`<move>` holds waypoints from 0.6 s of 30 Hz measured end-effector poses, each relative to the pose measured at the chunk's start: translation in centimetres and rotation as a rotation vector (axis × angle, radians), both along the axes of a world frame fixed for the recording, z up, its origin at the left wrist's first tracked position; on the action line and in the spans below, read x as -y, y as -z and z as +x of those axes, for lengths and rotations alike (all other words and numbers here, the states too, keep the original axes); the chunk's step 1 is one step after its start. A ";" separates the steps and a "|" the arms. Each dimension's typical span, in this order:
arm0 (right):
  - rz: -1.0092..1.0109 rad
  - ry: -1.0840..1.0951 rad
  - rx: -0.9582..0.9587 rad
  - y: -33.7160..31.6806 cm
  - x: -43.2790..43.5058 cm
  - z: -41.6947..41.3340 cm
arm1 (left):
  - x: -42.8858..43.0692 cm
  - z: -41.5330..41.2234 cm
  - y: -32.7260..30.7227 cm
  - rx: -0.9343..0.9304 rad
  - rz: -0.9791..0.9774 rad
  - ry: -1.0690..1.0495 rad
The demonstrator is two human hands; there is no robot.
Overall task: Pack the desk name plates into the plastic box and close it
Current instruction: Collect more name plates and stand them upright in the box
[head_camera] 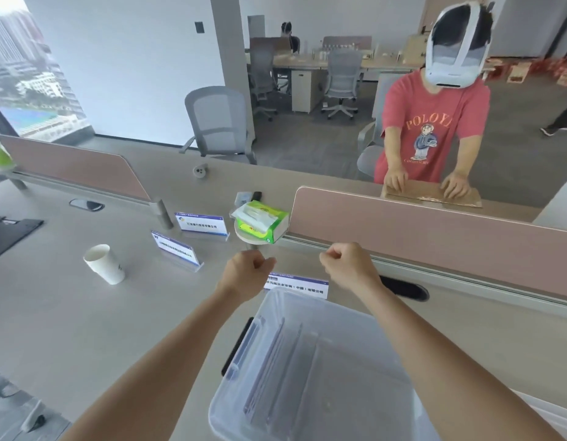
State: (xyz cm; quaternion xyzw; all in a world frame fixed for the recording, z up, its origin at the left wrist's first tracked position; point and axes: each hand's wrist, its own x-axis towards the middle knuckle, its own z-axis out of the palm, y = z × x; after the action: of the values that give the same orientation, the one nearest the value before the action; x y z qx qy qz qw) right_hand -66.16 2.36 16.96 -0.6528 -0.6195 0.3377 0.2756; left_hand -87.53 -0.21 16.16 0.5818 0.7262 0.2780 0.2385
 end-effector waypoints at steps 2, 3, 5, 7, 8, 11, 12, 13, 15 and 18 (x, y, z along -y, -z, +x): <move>0.010 -0.003 0.004 0.3 -1.6 -0.9 | -2.1 -1.0 0.8 0.202 -0.035 -0.061; 0.008 0.002 0.005 0.6 -2.3 -1.4 | -3.2 -1.4 1.4 0.279 -0.059 -0.086; 0.007 0.005 0.018 1.1 -3.8 -2.2 | -5.2 -2.4 2.6 0.321 -0.107 -0.067; -0.008 -0.012 0.055 2.1 -5.1 -3.0 | -6.9 -3.4 3.4 0.270 -0.138 -0.042; -0.025 -0.031 0.072 2.6 -5.8 -3.4 | -7.9 -4.0 4.1 0.237 -0.134 -0.023; -0.100 -0.107 0.138 5.0 -7.7 -4.3 | -10.5 -5.6 6.7 0.237 -0.210 0.007; -0.118 -0.132 0.171 6.1 -8.5 -4.4 | -11.3 -5.9 7.6 0.247 -0.239 0.018; -0.134 -0.152 0.207 7.2 -9.3 -4.6 | -11.9 -6.2 8.6 0.245 -0.271 0.027; -0.185 -0.176 0.283 9.3 -10.8 -4.7 | -13.1 -6.7 10.5 0.219 -0.311 0.068; -0.309 -0.184 0.342 12.0 -12.4 -5.0 | -14.5 -6.6 13.3 0.162 -0.381 0.141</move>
State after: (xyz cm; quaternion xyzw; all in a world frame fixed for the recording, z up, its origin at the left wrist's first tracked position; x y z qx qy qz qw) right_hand -71.21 14.79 5.00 -0.6759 -0.6548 0.3366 0.0315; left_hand -94.08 14.29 2.87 0.5513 0.7015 0.1645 0.4206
